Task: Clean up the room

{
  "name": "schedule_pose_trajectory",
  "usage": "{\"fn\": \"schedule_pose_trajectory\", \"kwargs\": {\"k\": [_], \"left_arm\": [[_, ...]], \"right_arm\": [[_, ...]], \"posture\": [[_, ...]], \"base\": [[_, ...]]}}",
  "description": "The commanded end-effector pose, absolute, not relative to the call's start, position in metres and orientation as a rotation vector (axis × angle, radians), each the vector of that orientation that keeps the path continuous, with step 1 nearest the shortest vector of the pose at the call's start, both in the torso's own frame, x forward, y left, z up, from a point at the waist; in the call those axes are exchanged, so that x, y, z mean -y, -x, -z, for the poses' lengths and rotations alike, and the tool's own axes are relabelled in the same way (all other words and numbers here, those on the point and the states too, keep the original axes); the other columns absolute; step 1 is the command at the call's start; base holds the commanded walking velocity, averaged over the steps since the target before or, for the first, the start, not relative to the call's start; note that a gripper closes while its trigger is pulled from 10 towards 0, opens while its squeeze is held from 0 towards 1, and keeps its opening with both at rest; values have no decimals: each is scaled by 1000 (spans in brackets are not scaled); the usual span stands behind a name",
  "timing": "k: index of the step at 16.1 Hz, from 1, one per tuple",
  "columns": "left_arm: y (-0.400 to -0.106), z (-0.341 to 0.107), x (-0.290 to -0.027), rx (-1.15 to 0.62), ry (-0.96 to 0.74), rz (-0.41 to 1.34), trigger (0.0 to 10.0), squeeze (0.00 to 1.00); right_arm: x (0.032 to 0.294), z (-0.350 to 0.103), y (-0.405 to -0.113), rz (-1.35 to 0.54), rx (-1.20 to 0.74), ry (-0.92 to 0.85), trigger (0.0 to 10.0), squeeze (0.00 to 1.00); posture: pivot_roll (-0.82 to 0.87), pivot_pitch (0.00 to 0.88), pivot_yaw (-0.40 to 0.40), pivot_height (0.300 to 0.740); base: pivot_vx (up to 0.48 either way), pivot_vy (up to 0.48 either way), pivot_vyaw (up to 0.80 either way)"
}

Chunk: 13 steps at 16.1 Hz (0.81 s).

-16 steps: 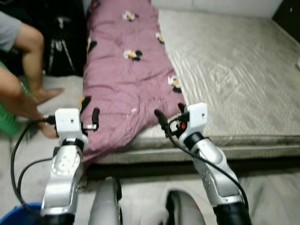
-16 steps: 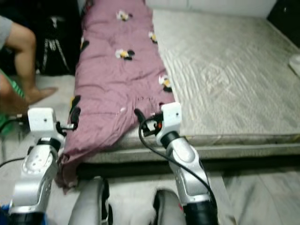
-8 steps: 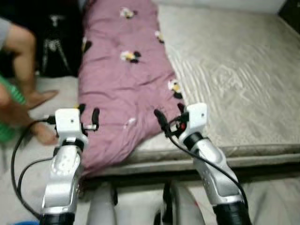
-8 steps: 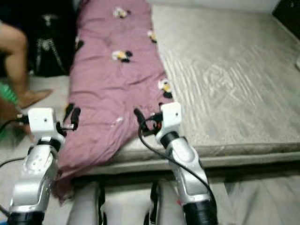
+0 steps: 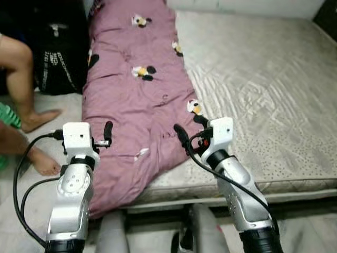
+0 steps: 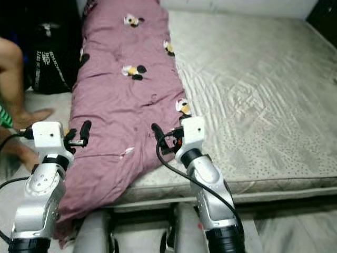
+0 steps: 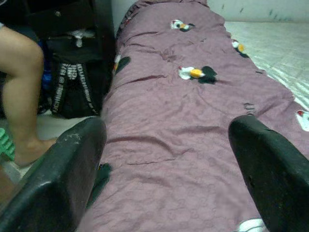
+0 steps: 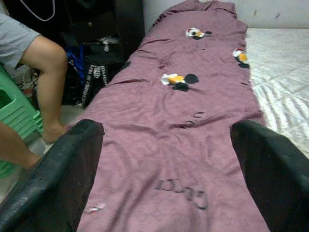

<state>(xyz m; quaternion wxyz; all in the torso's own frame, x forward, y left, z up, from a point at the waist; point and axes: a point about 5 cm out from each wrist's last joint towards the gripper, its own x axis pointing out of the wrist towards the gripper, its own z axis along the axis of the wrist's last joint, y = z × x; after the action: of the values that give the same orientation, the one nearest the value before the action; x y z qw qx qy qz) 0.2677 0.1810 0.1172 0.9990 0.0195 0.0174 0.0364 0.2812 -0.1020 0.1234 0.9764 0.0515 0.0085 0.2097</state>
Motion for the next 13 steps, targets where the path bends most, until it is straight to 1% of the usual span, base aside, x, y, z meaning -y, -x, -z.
{"fn": "schedule_pose_trajectory", "kwargs": {"k": [1,3,5,11,13], "left_arm": [[-268,-118,-171,-28,-26,-40,10000,0],[-268,-118,-171,-27,-27,-40,10000,0],[-268,-115,-167,-52,-9,-35,10000,0],[-268,-114,-167,-60,-15,-28,10000,0],[-267,-113,-167,-66,-18,-29,10000,0]], "right_arm": [[112,-124,-281,-386,-16,-97,10000,0],[112,-124,-281,-386,-16,-96,10000,0],[117,-122,-285,-333,-20,-92,10000,0],[117,-121,-285,-329,-24,-93,10000,0],[117,-120,-285,-327,-30,-97,10000,0]], "posture": [[-24,99,-72,627],[-24,99,-72,627],[-19,96,-74,627],[-16,93,-74,627],[-14,92,-75,613]], "base": [[375,0,0],[375,0,0],[0,0,0],[0,0,0],[0,0,0]]}}
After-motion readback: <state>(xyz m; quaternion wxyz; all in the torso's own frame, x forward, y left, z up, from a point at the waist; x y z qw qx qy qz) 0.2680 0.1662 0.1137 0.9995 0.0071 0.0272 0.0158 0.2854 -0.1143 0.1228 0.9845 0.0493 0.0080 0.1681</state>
